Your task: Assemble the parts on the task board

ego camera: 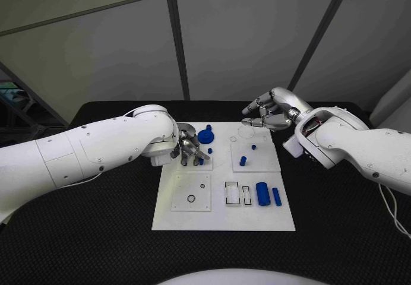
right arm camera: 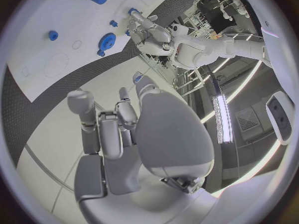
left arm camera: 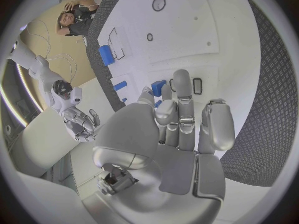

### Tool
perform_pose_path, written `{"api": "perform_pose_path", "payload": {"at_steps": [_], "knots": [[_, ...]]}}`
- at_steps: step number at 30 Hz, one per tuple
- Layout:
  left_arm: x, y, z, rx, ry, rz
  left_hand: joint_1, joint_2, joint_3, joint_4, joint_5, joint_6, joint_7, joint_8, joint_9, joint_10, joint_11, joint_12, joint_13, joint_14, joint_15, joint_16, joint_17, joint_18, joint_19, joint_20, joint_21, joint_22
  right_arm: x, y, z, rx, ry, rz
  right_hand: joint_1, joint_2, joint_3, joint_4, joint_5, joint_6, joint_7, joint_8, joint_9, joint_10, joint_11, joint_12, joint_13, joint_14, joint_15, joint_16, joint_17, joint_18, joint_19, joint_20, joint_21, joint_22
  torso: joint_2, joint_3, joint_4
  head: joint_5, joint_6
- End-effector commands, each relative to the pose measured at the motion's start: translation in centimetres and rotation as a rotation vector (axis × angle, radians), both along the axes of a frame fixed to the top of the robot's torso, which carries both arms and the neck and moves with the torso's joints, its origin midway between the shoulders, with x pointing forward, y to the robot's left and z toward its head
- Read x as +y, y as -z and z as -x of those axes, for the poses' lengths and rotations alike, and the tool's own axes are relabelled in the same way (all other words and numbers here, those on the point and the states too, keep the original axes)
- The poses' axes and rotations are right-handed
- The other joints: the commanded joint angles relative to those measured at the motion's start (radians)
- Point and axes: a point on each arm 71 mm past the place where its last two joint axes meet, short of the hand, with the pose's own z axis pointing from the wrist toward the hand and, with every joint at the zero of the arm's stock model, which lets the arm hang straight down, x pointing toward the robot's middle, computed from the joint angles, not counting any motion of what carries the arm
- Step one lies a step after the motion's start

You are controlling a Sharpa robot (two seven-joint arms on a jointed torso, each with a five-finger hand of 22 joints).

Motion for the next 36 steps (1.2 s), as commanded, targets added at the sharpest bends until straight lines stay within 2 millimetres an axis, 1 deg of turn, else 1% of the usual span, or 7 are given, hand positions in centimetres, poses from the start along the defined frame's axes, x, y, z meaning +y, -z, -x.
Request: {"api": "perform_pose_path", "payload": {"at_steps": [1, 12, 14, 17, 19, 23, 36], "knots": [[0.0, 0.0, 0.0, 0.002, 0.011, -0.008, 0.02, 0.004, 0.015, -0.005, 0.003, -0.006, -0.003, -0.003, 0.002, 0.0, -0.009, 0.003, 0.0, 0.001, -0.005, -0.006, 0.002, 0.017, -0.002, -0.005, -0.001, 0.001, 0.1, -0.1, 0.0, -0.002, -0.007, 0.004, -0.005, 0.004, -0.004, 0.002, 0.007, 0.005, -0.004, 0.004, -0.001, 0.001, -0.008, -0.003, -0.001, 0.062, -0.01, -0.005, 0.095, 0.013, -0.001, -0.005, -0.005, -0.001, 0.0, 0.0002, -0.0009, 0.0, -0.001], [0.4, -0.1, 0.0, 0.0, -0.016, 0.018, 0.146, 0.015, 0.224, -0.085, 0.01, -0.024, -0.006, -0.051, -0.011, -0.018, -0.014, -0.024, -0.018, -0.002, -0.01, -0.011, 0.007, 0.018, -0.008, -0.012, -0.008, -0.002, 0.0, -0.1, 0.0, -0.001, -0.006, 0.005, -0.004, 0.005, -0.004, 0.002, 0.008, 0.005, -0.004, 0.005, -0.001, 0.001, -0.008, -0.003, -0.001, 0.062, -0.01, -0.006, 0.095, 0.013, -0.002, -0.006, -0.006, -0.003, -0.001, -0.0002, 0.001, -0.002, -0.002], [0.5, -0.1, 0.0, 0.003, -0.026, 0.03, 0.129, -0.028, 0.334, -0.088, 0.009, -0.021, -0.001, -0.059, -0.01, -0.017, -0.01, -0.03, -0.021, -0.002, -0.005, -0.013, 0.009, 0.018, -0.008, -0.011, -0.008, 0.001, 0.0, -0.1, 0.0, -0.001, -0.005, 0.005, -0.004, 0.005, -0.004, 0.002, 0.008, 0.005, -0.004, 0.005, -0.001, 0.001, -0.008, -0.003, -0.001, 0.062, -0.01, -0.006, 0.095, 0.013, -0.002, -0.006, -0.006, -0.003, -0.001, -0.0007, 0.0011, -0.002, -0.002], [0.9, -0.2, 0.1, 0.004, -0.047, 0.058, 0.016, -0.156, 0.64, -0.102, 0.005, -0.015, 0.009, -0.049, 0.018, -0.005, -0.01, -0.034, -0.024, 0.001, 0.001, -0.016, 0.014, 0.019, -0.008, -0.008, -0.01, 0.006, -0.1, -0.1, -0.1, 0.0, -0.003, 0.006, -0.004, 0.005, -0.004, 0.002, 0.008, 0.005, -0.004, 0.005, -0.001, 0.001, -0.008, -0.002, 0.0, 0.062, -0.01, -0.007, 0.093, 0.013, -0.002, -0.006, -0.007, -0.003, -0.001, -0.0007, 0.0017, 0.001, 0.001], [1.3, -0.3, 0.2, -0.009, -0.077, 0.087, -0.039, -0.191, 0.767, -0.133, 0.013, -0.016, 0.004, -0.031, 0.042, 0.002, -0.009, -0.032, -0.023, 0.002, -0.002, -0.018, 0.016, 0.019, -0.007, -0.007, -0.011, 0.008, -0.1, 0.0, -0.1, 0.001, 0.002, 0.009, -0.004, 0.005, -0.004, 0.002, 0.009, 0.005, -0.004, 0.005, -0.001, 0.001, -0.008, -0.002, 0.0, 0.062, -0.01, -0.007, 0.093, 0.013, -0.002, -0.006, -0.007, -0.004, -0.001, -0.0004, 0.0024, 0.005, 0.003], [1.9, -0.6, 0.3, -0.035, -0.114, 0.118, -0.081, -0.221, 0.829, -0.169, 0.068, -0.017, 0.001, -0.01, 0.066, 0.009, -0.011, -0.028, -0.017, 0.003, -0.006, -0.019, 0.017, 0.018, -0.003, -0.008, -0.008, 0.016, -0.2, 0.0, -0.1, 0.002, 0.01, 0.017, -0.005, 0.004, -0.005, 0.002, 0.01, 0.005, -0.004, 0.005, -0.001, 0.002, -0.008, -0.002, 0.0, 0.062, -0.01, -0.007, 0.094, 0.013, -0.002, -0.006, -0.008, -0.005, -0.001, -0.0001, 0.0023, 0.004, 0.0], [2.9, -0.9, 1.1, -0.078, -0.159, 0.152, -0.116, -0.234, 0.887, -0.208, 0.077, -0.019, -0.002, 0.009, 0.089, 0.015, -0.014, -0.033, -0.023, 0.004, -0.01, -0.021, 0.019, 0.015, 0.006, -0.01, -0.001, 0.032, -0.3, 0.1, -0.2, 0.009, 0.017, 0.028, -0.008, 0.002, -0.007, 0.004, 0.011, 0.004, -0.004, 0.006, -0.002, 0.0, -0.008, -0.004, -0.003, 0.06, -0.01, -0.012, 0.085, 0.014, -0.005, -0.006, -0.012, -0.011, 0.0, 0.0002, 0.0025, 0.014, -0.001]]}}
